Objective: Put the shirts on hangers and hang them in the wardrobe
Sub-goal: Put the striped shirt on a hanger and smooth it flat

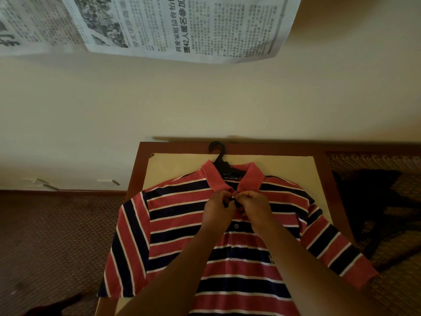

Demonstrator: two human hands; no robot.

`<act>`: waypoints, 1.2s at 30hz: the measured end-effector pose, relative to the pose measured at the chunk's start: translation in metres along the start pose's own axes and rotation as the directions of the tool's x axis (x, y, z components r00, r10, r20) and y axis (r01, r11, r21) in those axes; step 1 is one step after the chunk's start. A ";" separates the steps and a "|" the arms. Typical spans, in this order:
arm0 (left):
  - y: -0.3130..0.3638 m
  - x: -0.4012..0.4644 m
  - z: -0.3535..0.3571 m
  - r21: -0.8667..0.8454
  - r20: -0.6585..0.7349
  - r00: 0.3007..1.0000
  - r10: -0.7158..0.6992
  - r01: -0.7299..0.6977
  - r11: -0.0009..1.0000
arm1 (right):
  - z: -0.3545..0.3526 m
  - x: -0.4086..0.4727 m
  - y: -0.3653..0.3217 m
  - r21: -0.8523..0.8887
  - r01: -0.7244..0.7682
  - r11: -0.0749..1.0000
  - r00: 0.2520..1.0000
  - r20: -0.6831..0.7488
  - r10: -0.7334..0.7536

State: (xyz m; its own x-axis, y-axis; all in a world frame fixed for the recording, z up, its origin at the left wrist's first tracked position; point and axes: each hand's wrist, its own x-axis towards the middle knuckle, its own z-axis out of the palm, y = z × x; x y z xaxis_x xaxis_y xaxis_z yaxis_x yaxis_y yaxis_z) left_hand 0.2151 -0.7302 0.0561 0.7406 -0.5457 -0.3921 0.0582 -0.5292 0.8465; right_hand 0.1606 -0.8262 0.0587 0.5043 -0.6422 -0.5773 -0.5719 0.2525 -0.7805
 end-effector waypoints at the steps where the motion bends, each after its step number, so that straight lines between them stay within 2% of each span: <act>1: 0.001 0.001 0.000 0.034 -0.001 1.000 0.014 -0.014 0.999 | -0.001 0.000 -0.001 -0.003 -0.002 1.000 1.000 0.015 0.002; 7: 0.001 0.008 0.003 0.227 -0.052 0.996 0.077 -0.063 0.972 | -0.007 0.001 -0.009 -0.113 0.013 0.994 0.996 0.090 -0.002; 13: 0.004 0.011 0.002 0.203 -0.078 0.996 0.050 -0.033 0.979 | -0.008 0.003 -0.008 -0.142 0.016 0.990 0.995 0.105 -0.002; 18: 0.001 0.015 0.000 0.160 -0.118 0.991 -0.069 0.088 0.983 | -0.007 0.003 -0.008 -0.142 0.032 0.989 0.996 0.090 -0.019; 22: 0.001 0.016 -0.001 0.168 -0.111 0.989 -0.096 0.114 0.979 | -0.008 0.006 -0.003 -0.193 0.090 0.977 0.994 0.084 -0.075; 28: -0.003 0.015 0.000 0.206 -0.100 0.995 -0.026 0.046 0.977 | -0.009 0.007 0.003 -0.239 0.189 0.952 0.981 0.079 -0.175; 33: -0.004 0.015 0.000 0.388 -0.097 0.994 0.054 -0.012 0.921 | -0.006 0.005 0.003 -0.198 0.176 0.964 0.984 0.058 -0.168; 36: -0.010 0.009 -0.004 0.473 -0.099 0.986 0.137 -0.074 0.878 | -0.007 0.007 0.003 -0.350 0.207 0.914 0.975 0.001 -0.220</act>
State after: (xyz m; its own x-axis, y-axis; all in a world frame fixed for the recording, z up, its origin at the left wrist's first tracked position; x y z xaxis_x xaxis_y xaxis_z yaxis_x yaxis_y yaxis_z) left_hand 0.2241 -0.7278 0.0458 0.8042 -0.5458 -0.2352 -0.3203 -0.7314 0.6020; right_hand 0.1578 -0.8353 0.0543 0.6188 -0.6811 -0.3914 -0.6448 -0.1557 -0.7484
